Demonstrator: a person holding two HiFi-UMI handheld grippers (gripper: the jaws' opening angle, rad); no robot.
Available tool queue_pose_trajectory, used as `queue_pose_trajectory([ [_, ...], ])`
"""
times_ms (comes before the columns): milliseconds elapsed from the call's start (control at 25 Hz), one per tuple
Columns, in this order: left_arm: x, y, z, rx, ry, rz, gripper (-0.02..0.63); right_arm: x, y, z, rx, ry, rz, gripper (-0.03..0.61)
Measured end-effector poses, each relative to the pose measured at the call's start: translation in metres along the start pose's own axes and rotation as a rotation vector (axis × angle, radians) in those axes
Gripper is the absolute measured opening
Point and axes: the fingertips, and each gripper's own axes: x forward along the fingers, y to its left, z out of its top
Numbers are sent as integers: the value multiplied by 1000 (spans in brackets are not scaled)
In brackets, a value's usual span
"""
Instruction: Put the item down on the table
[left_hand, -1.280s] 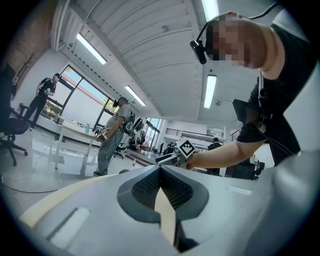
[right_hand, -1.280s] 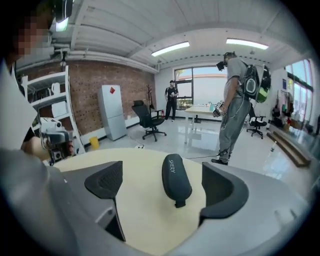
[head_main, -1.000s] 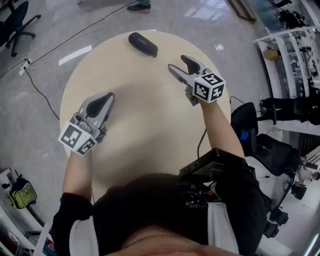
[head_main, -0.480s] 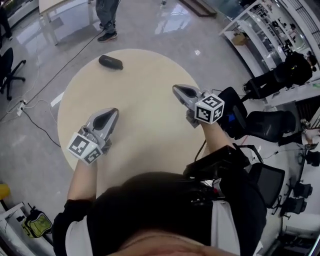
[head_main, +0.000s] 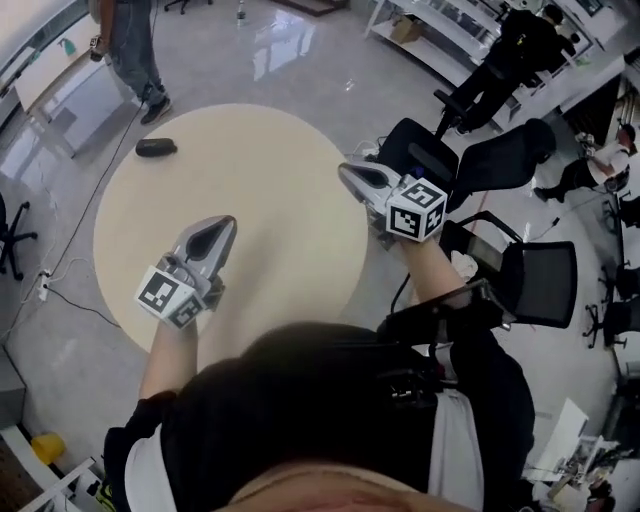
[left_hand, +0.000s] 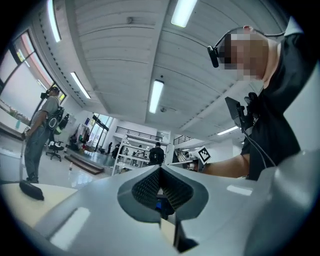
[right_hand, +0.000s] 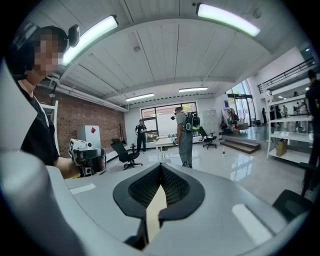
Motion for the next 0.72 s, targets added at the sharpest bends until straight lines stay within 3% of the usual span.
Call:
queue_pose_trajectory([
  [240,59,-131,-18,12,45,-155,-6,-157,1,-44,45,-34,-129,14],
  [440,103,-234,-38,-41,54,-224,-6,-277,6,-81,103,-40,-202,14],
  [720,160,-388,-81,-48,126,-413,-6,-459,20,-126,163,-107,-366,14],
])
